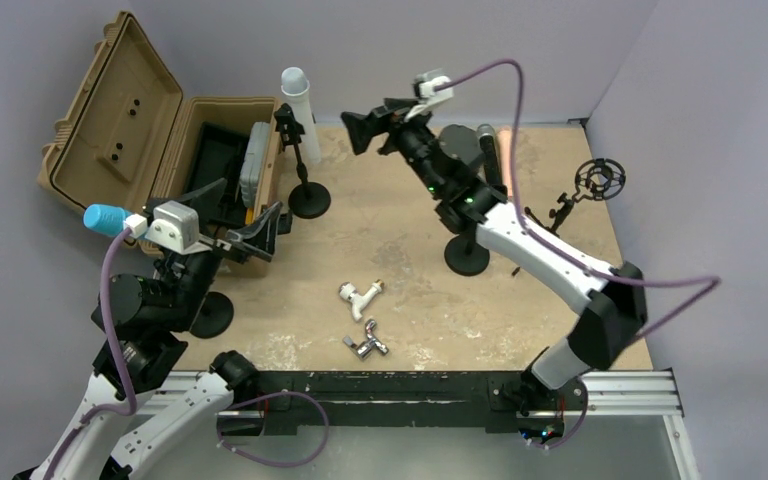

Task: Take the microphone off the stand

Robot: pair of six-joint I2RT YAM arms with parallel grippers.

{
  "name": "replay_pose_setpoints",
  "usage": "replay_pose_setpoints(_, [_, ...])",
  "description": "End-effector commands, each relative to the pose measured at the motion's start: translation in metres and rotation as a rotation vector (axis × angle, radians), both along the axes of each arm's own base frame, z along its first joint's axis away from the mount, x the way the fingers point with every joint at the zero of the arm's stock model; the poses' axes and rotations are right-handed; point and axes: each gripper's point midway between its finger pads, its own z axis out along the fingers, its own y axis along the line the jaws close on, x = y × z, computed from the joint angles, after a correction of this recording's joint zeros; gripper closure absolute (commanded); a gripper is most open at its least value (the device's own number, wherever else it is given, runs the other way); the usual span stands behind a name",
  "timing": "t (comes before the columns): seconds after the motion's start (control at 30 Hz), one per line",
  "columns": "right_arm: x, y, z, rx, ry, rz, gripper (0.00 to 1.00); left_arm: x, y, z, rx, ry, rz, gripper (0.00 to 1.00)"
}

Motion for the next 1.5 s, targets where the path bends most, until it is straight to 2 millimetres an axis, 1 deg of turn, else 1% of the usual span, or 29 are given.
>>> replay_pose_setpoints(0.0, [0.013,0.025,0.064,0.131,-0.192,-0.033,0.01,0.003,0.016,0.008,-0.03,-0.026,0.081,0.0])
replay_pose_setpoints(0.07, [0.03,0.046,0.053,0.119,-0.173,-0.029,0.01,0.004,0.015,0.007,-0.026,-0.022,0.081,0.0])
replay_pose_setpoints(0.13, [0.042,0.062,0.046,0.117,-0.169,-0.028,0.01,0.006,0.011,0.005,-0.013,-0.016,0.073,0.0])
replay_pose_setpoints(0.17, [0.048,0.068,0.042,0.12,-0.169,-0.037,0.01,0.008,0.01,0.004,-0.007,-0.012,0.071,0.0])
replay_pose_setpoints(0.2, [0.059,0.074,0.03,0.116,-0.147,-0.068,0.02,0.009,0.009,0.003,-0.001,-0.004,0.071,0.0])
replay_pose_setpoints(0.23, [0.067,0.079,0.025,0.118,-0.132,-0.087,0.02,0.011,0.007,0.002,0.003,0.002,0.071,0.0])
replay_pose_setpoints(0.33, [0.082,0.094,0.012,0.106,-0.101,-0.116,0.03,0.012,0.006,0.0,0.007,0.006,0.067,0.0])
replay_pose_setpoints(0.5, [0.083,0.108,0.008,0.109,-0.106,-0.178,0.04,0.015,0.003,-0.003,0.015,0.016,0.066,0.0])
replay_pose_setpoints(0.57, [0.086,0.112,0.001,0.098,-0.091,-0.202,0.05,0.015,0.002,-0.003,0.015,0.018,0.063,0.0])
replay_pose_setpoints(0.63, [0.088,0.111,-0.004,0.104,-0.081,-0.236,0.05,0.016,0.001,-0.004,0.019,0.022,0.062,0.0])
replay_pose_setpoints(0.67, [0.088,0.113,-0.004,0.105,-0.085,-0.233,0.05,0.017,0.001,-0.005,0.021,0.024,0.06,0.0])
replay_pose_setpoints(0.77, [0.096,0.121,-0.005,0.09,-0.09,-0.238,0.07,0.017,-0.001,-0.005,0.02,0.028,0.056,0.0])
replay_pose_setpoints(0.83, [0.101,0.127,-0.006,0.078,-0.089,-0.24,0.14,0.018,-0.002,-0.006,0.022,0.031,0.053,0.0])
replay_pose_setpoints(0.93, [0.104,0.131,-0.006,0.076,-0.091,-0.242,0.26,0.02,-0.004,-0.008,0.026,0.037,0.051,0.0])
replay_pose_setpoints(0.97, [0.104,0.133,-0.007,0.073,-0.093,-0.237,0.34,0.021,-0.004,-0.009,0.03,0.04,0.051,0.0])
replay_pose_setpoints(1.03, [0.102,0.135,-0.006,0.072,-0.109,-0.22,0.47,0.023,-0.008,-0.011,0.039,0.048,0.043,0.0])
replay_pose_setpoints(1.13, [0.095,0.144,-0.006,0.056,-0.141,-0.152,0.69,0.026,-0.013,-0.014,0.055,0.061,0.029,0.0])
replay_pose_setpoints(1.23, [0.085,0.147,-0.006,0.031,-0.177,-0.078,0.85,0.028,-0.019,-0.019,0.035,0.086,0.01,0.0])
replay_pose_setpoints(1.27, [0.082,0.147,-0.007,0.014,-0.188,-0.053,0.92,0.03,-0.02,-0.02,0.037,0.091,0.008,0.0])
replay_pose_setpoints(1.3, [0.077,0.144,-0.002,0.008,-0.201,-0.035,0.98,0.031,-0.022,-0.022,0.041,0.096,0.005,0.0])
replay_pose_setpoints(1.33, [0.072,0.136,0.003,0.002,-0.216,-0.019,1.0,0.032,-0.023,-0.022,0.041,0.1,0.003,0.0])
replay_pose_setpoints(1.37, [0.069,0.132,0.003,-0.012,-0.233,0.008,1.0,0.033,-0.024,-0.024,0.044,0.105,0.0,0.0])
replay_pose_setpoints(1.4, [0.06,0.125,0.016,-0.019,-0.269,0.054,1.0,0.033,-0.025,-0.025,0.047,0.108,-0.003,0.0])
replay_pose_setpoints(1.43, [0.056,0.121,0.013,-0.049,-0.284,0.104,1.0,0.034,-0.028,-0.026,0.05,0.112,-0.01,0.0])
replay_pose_setpoints(1.47, [0.051,0.117,0.016,-0.076,-0.304,0.149,1.0,0.035,-0.03,-0.027,0.055,0.115,-0.02,0.0])
